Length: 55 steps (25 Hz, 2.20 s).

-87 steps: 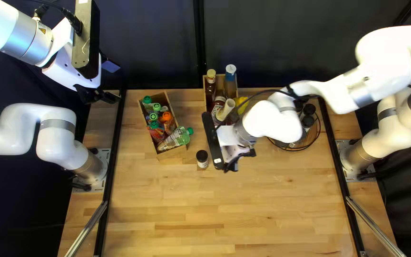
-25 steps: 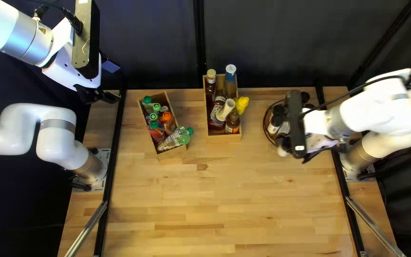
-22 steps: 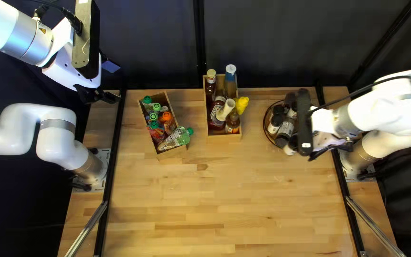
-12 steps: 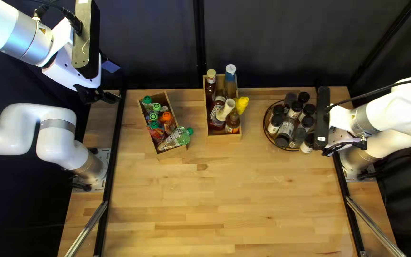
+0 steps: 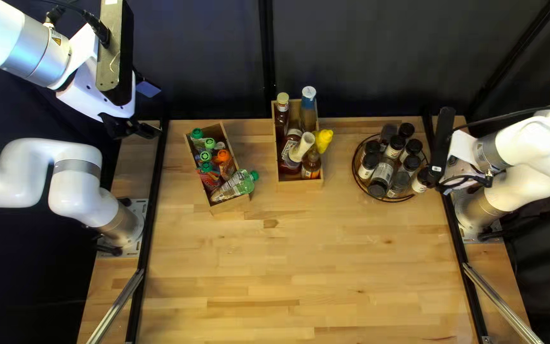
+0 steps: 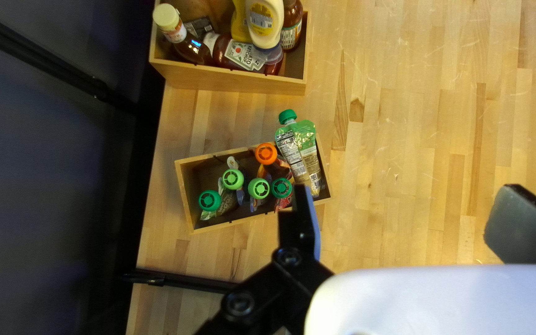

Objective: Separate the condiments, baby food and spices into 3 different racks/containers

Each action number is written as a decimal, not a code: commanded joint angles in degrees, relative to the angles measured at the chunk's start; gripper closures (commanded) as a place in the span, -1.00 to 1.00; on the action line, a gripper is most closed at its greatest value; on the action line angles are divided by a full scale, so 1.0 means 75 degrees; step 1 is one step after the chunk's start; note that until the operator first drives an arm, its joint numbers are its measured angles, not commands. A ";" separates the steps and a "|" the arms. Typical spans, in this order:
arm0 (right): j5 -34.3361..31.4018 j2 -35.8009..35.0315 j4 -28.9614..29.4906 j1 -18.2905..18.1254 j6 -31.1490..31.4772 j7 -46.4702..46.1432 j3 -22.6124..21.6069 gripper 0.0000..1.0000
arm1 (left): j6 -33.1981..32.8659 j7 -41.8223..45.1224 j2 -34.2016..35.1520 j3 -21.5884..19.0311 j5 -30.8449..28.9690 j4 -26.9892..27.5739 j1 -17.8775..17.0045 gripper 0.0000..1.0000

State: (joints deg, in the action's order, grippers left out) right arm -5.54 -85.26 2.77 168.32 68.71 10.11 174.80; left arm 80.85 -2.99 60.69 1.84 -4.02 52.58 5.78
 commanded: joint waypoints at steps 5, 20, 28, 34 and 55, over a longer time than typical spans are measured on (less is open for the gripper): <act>-0.0165 0.0078 -0.0413 -0.0240 -0.0609 -0.0188 0.0274 1.00 | 0.0000 0.0000 0.0000 0.0000 0.0000 0.0000 0.0000 -1.00; -0.0194 0.0389 -0.0810 -0.0291 -0.1369 -0.0300 0.0438 -0.22 | 0.0000 0.0000 0.0000 0.0000 0.0000 0.0000 0.0000 -1.00; -0.0192 0.0390 -0.0800 -0.0285 -0.1356 -0.0318 0.0451 -0.70 | 0.0000 0.0000 0.0000 0.0000 0.0000 0.0000 0.0000 -1.00; 0.0251 0.0966 -0.0005 -0.0153 -0.1091 -0.0809 0.0145 -1.00 | 0.0000 0.0000 0.0000 0.0000 0.0000 0.0000 0.0000 -1.00; 0.0779 0.5270 0.5771 0.0488 0.0151 -0.2615 0.0263 -1.00 | 0.0000 0.0000 0.0000 0.0000 0.0000 0.0000 0.0000 -1.00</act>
State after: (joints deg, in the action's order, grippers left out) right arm -0.15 -47.02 42.07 172.23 67.44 -8.79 175.17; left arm 80.85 -2.99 60.69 1.84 -4.02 52.59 5.78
